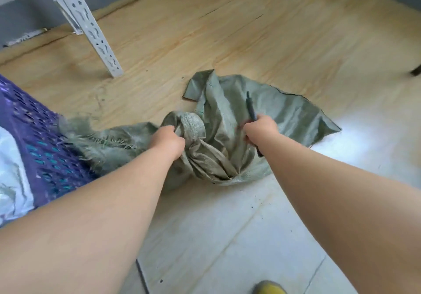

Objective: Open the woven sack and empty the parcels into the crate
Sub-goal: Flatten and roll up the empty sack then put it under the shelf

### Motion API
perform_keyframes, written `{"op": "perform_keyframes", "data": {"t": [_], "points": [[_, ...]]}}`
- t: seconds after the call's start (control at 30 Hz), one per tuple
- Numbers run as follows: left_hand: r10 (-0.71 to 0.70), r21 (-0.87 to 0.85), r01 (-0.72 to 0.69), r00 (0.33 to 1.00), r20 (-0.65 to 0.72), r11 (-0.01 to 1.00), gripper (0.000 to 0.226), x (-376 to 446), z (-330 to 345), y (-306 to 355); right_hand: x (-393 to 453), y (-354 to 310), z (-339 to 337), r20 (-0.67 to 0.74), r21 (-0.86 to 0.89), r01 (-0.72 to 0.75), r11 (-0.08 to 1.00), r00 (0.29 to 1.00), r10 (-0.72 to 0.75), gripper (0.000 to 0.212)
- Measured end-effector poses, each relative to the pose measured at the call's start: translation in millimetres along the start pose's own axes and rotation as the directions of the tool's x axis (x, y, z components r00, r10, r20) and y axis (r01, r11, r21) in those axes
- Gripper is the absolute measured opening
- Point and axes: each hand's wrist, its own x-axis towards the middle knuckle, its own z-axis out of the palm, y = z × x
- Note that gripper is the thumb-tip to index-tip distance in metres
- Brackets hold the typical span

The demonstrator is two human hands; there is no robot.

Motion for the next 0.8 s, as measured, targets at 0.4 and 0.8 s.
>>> {"op": "perform_keyframes", "data": {"t": [0.4, 0.8], "points": [[-0.120, -0.835, 0.023, 0.991, -0.051, 0.549, 0.030, 18, -89, 49, 47, 79, -14, -0.001, 0.528, -0.416, 0.740, 0.871, 0.491, 0.042], [-0.098, -0.379, 0.145, 0.985, 0.140, 0.914, 0.043, 5, -53, 88, 48, 4, -41, -0.233, 0.822, 0.078, 0.564, 0.950, 0.208, 0.019]]}}
